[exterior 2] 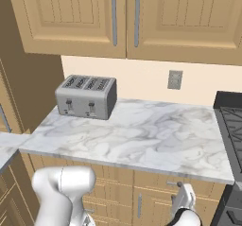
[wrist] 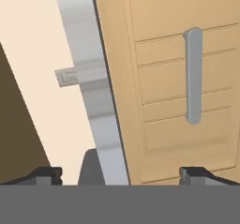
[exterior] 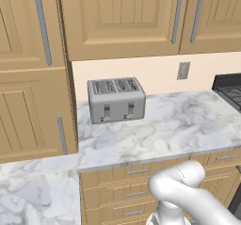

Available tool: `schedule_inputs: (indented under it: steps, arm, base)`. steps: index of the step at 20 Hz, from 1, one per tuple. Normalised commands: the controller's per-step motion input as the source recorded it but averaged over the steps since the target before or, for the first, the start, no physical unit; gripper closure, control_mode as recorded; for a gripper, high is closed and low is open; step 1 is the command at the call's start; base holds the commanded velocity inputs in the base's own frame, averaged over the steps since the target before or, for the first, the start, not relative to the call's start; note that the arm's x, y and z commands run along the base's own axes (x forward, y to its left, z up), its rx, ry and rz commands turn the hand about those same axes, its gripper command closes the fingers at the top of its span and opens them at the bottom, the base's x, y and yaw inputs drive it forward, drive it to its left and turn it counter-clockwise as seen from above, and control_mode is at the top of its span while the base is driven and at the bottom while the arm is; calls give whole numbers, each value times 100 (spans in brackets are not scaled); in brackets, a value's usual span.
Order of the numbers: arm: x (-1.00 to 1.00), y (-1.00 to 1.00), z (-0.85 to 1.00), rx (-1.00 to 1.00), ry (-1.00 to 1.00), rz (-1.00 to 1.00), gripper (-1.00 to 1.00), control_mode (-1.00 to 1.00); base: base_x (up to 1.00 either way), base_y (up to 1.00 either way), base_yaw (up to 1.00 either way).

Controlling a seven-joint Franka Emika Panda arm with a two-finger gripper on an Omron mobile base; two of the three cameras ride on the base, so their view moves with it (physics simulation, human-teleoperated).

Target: Take the pizza cutter from the drawer on the right and place it on the dining counter for cutting.

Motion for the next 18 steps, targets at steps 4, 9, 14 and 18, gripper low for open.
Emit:
schedule_inputs:
  steps: [4, 9, 14, 18]
  arm:
    - [13, -5, -31, -1, -1, -2, -100, -100]
    - [9, -11, -31, 0, -2, 0, -100, -100]
    - [7, -16, -30, -3, -4, 0, -100, -100]
    - [8, -16, -36, -10, -2, 0, -100, -100]
  base:
    - [0, 0, 0]
    - [0, 0, 0]
    - [0, 0, 0]
    - [0, 0, 0]
